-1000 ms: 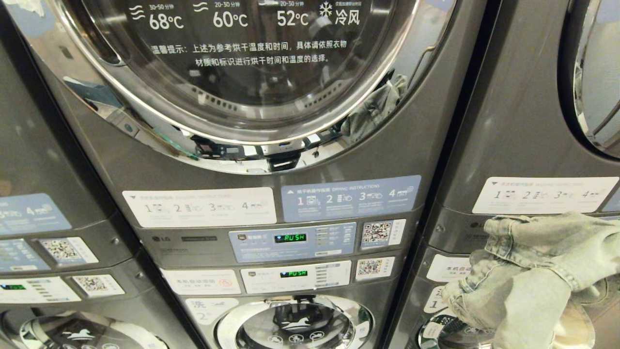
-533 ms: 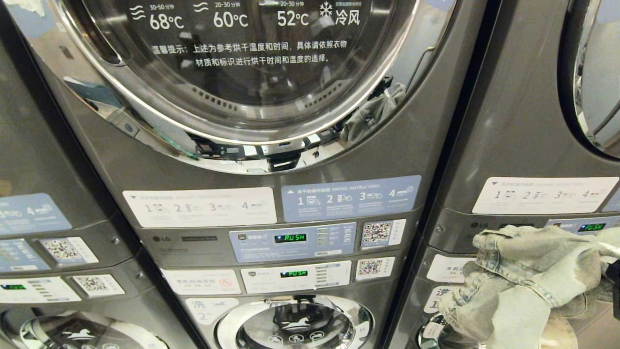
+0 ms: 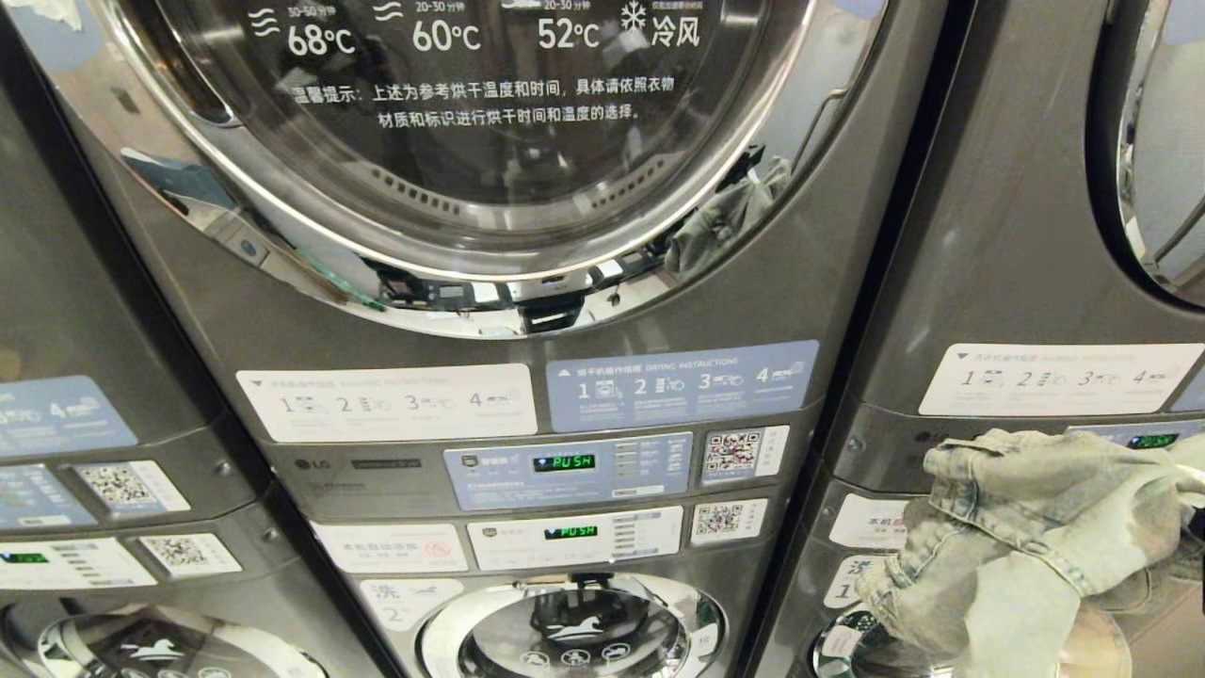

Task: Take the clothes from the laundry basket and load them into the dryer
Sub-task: Open the dryer

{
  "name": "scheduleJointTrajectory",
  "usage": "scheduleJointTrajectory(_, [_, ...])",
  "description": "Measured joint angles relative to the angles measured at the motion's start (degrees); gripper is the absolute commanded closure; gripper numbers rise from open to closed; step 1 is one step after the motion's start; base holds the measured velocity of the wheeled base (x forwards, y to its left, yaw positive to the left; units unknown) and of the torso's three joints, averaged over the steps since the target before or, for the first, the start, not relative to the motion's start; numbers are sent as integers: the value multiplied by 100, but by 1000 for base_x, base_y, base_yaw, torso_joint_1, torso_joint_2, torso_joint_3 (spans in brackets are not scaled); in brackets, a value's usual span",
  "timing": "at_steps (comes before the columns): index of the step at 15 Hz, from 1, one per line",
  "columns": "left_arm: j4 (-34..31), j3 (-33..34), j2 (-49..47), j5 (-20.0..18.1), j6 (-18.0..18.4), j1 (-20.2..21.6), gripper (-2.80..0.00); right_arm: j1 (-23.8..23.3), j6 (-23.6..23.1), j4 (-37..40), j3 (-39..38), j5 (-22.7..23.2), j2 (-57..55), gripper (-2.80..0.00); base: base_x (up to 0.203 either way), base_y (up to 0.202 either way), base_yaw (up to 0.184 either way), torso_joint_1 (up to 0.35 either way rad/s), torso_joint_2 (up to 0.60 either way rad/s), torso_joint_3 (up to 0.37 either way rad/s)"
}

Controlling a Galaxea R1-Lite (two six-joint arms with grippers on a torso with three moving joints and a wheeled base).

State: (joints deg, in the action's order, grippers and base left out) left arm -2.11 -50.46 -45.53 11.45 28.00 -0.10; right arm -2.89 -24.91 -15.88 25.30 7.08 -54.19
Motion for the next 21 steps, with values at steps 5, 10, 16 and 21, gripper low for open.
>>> scheduleJointTrajectory(5, [438, -1505, -1341, 109, 165, -430, 0, -6, -4, -7, -66, 6, -52, 0, 0, 0, 0, 0, 0, 0])
scheduleJointTrajectory(10, [540, -1974, -2053, 1716, -81, -1973, 0, -17, 0, -8, -176, -8, -88, 0, 0, 0, 0, 0, 0, 0])
scheduleJointTrajectory(16, [527, -1452, -2080, 1809, -410, -2379, 0, -17, -6, -5, -236, -69, -102, 0, 0, 0, 0, 0, 0, 0])
scheduleJointTrajectory(21, [527, -1036, -1924, 1813, -406, -2395, 0, -11, -6, -8, -251, -144, -121, 0, 0, 0, 0, 0, 0, 0])
